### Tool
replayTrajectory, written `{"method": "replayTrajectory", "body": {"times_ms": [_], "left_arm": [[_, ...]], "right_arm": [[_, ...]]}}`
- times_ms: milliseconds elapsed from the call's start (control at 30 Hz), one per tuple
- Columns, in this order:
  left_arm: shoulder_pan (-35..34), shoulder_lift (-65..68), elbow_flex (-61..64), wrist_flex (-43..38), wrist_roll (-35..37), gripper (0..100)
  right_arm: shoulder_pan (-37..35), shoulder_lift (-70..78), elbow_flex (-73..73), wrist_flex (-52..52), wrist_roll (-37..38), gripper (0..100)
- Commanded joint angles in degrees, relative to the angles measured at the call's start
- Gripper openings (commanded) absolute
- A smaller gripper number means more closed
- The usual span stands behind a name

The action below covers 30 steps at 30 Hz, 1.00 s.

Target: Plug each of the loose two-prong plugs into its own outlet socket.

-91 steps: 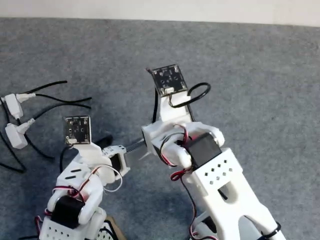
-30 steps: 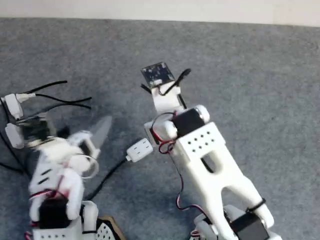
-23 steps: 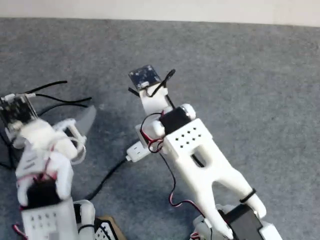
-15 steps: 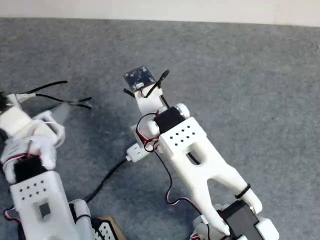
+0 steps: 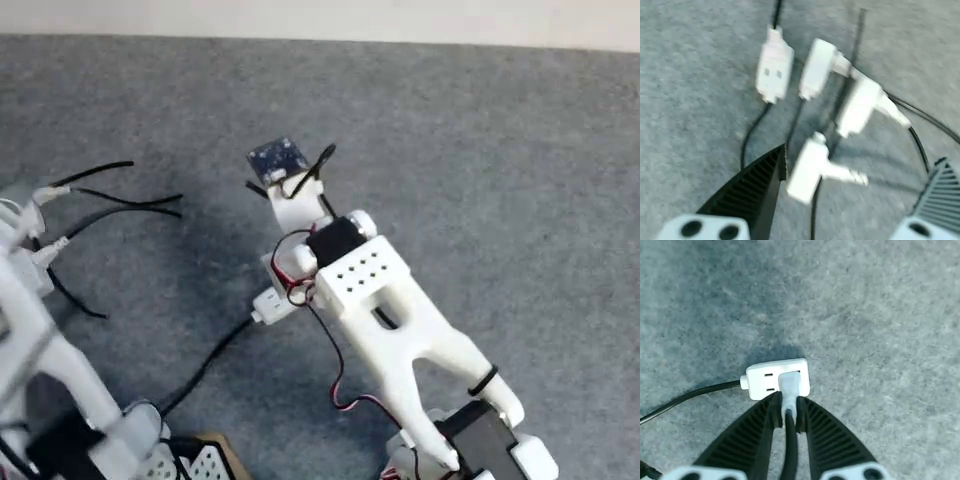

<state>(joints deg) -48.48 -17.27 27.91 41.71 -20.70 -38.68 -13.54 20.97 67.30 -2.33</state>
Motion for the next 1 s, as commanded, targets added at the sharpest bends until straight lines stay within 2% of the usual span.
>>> {"method": "replayTrajectory", "body": {"times_ms": [0, 133, 267, 967], "left_arm": [[-3.1, 9.6, -13.4, 2.3, -0.4, 42], [-5.5, 18.8, -22.0, 3.3, -0.4, 42], [-6.1, 23.2, -25.5, 3.6, -0.4, 42], [-5.9, 23.9, -25.5, 3.6, -0.4, 42]], "right_arm": [[-0.2, -0.5, -0.2, -1.0, -0.4, 0.4], [-0.2, -0.5, -0.2, -1.0, -0.4, 0.4], [-0.2, -0.4, -0.1, -1.0, -0.4, 0.4], [-0.2, 5.4, 1.9, -5.8, -0.5, 0.4]]}}
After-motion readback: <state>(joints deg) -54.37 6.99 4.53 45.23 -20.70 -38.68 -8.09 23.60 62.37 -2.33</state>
